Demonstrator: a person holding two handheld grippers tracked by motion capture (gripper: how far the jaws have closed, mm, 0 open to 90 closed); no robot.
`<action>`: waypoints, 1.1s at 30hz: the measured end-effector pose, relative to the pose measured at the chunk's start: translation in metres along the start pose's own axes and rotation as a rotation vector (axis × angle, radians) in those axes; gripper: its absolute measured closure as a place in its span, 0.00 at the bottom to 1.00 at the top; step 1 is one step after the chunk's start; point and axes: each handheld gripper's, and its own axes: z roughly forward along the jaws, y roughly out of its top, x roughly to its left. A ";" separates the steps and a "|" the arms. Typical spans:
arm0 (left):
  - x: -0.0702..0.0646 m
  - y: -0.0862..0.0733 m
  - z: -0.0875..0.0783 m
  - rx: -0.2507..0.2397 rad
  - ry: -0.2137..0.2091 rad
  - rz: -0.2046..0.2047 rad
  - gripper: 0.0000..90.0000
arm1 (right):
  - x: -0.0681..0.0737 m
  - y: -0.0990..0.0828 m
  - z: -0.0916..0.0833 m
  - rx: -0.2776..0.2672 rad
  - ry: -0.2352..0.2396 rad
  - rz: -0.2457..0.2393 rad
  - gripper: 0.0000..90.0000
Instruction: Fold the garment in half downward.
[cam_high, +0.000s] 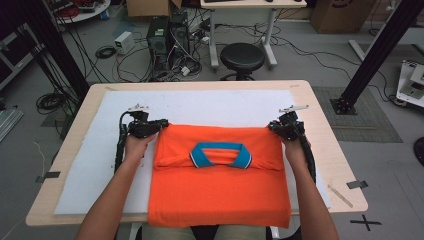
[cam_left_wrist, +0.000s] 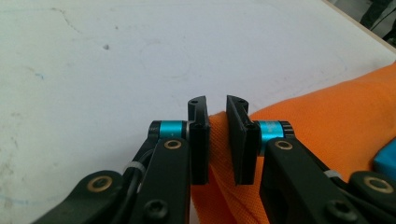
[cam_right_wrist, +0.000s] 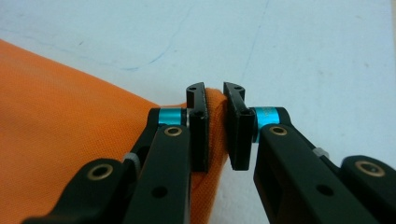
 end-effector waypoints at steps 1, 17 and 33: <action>0.000 0.004 0.002 -0.008 0.004 0.006 0.88 | -0.001 0.002 0.001 -0.001 -0.005 -0.002 0.91; 0.009 0.016 0.025 -0.010 0.053 -0.003 0.84 | -0.013 0.015 0.028 -0.054 -0.037 0.066 0.90; -0.053 0.007 0.014 0.025 -0.201 0.134 0.47 | 0.009 0.010 -0.008 -0.094 0.067 0.033 0.45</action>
